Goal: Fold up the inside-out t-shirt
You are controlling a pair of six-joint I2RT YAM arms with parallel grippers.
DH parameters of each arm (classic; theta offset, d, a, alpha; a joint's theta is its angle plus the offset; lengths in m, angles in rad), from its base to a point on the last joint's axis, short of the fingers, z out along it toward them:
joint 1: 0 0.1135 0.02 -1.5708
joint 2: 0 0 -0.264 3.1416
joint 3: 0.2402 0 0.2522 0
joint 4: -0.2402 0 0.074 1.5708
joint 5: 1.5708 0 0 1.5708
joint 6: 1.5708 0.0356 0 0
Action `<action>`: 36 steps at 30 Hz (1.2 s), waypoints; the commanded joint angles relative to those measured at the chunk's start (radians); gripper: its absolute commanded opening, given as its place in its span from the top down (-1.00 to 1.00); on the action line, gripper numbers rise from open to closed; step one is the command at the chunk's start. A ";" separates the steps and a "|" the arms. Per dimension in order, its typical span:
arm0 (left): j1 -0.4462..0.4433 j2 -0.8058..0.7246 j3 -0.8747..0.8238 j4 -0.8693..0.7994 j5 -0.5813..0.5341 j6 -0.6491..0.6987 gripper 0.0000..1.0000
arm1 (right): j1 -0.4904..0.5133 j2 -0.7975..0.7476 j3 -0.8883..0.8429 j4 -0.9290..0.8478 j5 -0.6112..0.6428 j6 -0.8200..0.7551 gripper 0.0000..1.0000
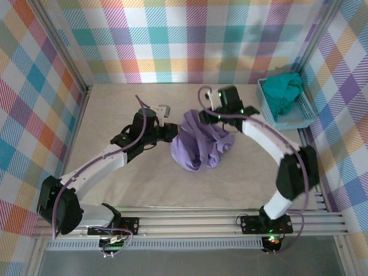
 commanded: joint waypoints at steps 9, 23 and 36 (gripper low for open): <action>0.016 -0.035 0.004 -0.053 0.050 0.001 1.00 | 0.199 -0.217 -0.386 0.204 0.056 -0.061 -0.03; 0.023 -0.093 -0.050 -0.157 -0.310 -0.041 1.00 | 0.099 -0.172 -0.358 0.269 -0.121 0.038 0.85; -0.037 -0.085 -0.197 -0.040 -0.307 0.121 0.08 | -0.057 -0.249 -0.460 0.539 -0.664 0.234 1.00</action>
